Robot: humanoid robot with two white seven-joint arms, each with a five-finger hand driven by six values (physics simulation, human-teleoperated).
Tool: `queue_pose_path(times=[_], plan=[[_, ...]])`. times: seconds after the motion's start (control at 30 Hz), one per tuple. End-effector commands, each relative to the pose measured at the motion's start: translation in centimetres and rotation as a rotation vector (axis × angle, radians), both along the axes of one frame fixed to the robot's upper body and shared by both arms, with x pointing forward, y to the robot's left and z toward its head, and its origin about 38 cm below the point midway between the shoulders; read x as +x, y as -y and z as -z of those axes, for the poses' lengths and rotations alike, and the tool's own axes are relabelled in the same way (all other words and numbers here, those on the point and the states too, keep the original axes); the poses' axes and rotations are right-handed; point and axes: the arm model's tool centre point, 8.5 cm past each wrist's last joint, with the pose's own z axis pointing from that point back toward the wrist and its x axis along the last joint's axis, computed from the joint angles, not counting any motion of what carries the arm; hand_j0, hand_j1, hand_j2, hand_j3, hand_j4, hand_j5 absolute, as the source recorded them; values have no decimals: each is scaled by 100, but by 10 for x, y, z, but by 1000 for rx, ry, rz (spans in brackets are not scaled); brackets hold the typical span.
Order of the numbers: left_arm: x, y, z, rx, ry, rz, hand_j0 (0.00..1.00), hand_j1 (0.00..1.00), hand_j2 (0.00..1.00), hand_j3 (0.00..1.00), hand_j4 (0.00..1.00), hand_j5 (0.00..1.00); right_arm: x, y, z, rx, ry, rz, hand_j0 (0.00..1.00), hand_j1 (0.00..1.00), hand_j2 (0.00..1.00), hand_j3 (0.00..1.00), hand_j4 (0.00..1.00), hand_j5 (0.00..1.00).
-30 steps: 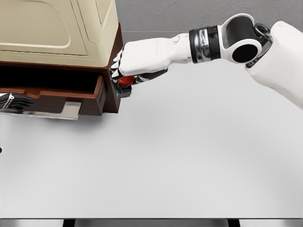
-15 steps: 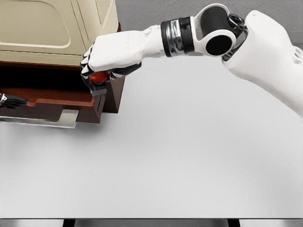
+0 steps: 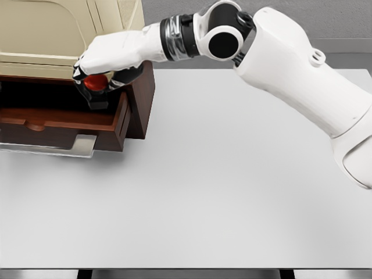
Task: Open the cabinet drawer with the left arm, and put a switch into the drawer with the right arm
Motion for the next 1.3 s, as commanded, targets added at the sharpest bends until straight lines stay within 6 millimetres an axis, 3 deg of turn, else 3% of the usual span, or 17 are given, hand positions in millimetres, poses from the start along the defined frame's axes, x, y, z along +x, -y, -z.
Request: queue_pose_path(times=[0.0, 0.17, 0.23, 0.3, 0.43, 0.5, 0.67, 0.73, 0.77, 0.83, 0.9, 1.13, 1.27], plan=[[-2, 2, -6, -15, 37, 30, 100, 100, 100, 100, 100, 100, 6, -6, 6, -4, -25, 18, 45, 45, 45, 45, 45, 45], [-6, 4, -11, -18, 79, 69, 100, 100, 100, 100, 100, 100, 12, -17, 11, -11, -43, 30, 47, 47, 47, 47, 47, 47], [-8, 6, -14, -24, 110, 100, 100, 100, 100, 100, 100, 100, 14, -23, 15, -19, -51, 38, 54, 54, 54, 54, 54, 54], [-8, 6, -14, -25, 114, 104, 100, 100, 100, 100, 100, 100, 23, -24, 17, -25, -69, 87, 100, 100, 100, 100, 100, 100], [-10, 9, -18, -34, 155, 146, 100, 100, 100, 100, 100, 100, 20, -21, 17, -23, -59, 58, 100, 100, 100, 100, 100, 100], [-10, 9, -17, -34, 152, 146, 100, 100, 100, 100, 100, 100, 15, -9, 16, -18, -22, -31, 100, 100, 100, 100, 100, 100], [-10, 10, -16, -38, 151, 151, 100, 100, 100, 100, 100, 100, 30, 33, 17, -24, -21, 37, 100, 100, 100, 100, 100, 100], [-8, 14, -15, -49, 162, 169, 100, 100, 100, 100, 100, 100, 7, 44, 12, -28, 24, -31, 100, 100, 100, 100, 100, 100], [-6, 16, -14, -57, 165, 177, 100, 100, 100, 100, 100, 100, -6, 56, 16, -34, 36, -56, 100, 100, 100, 100, 100, 100], [-2, 22, -11, -75, 167, 194, 100, 100, 100, 100, 100, 100, -1, 107, 35, -63, 13, 20, 100, 100, 100, 100, 100, 100], [4, 31, -4, -106, 166, 222, 100, 100, 100, 100, 100, 100, 6, 141, 51, -85, -18, 89, 100, 100, 100, 100, 100, 100], [6, 34, -2, -116, 168, 231, 100, 100, 100, 100, 100, 100, 13, 288, 68, -81, -94, 393, 100, 100, 100, 100, 100, 100], [17, 53, 10, -173, 167, 282, 100, 100, 100, 100, 100, 100, 6, 329, 70, -97, -101, 477, 100, 100, 100, 100, 100, 100]])
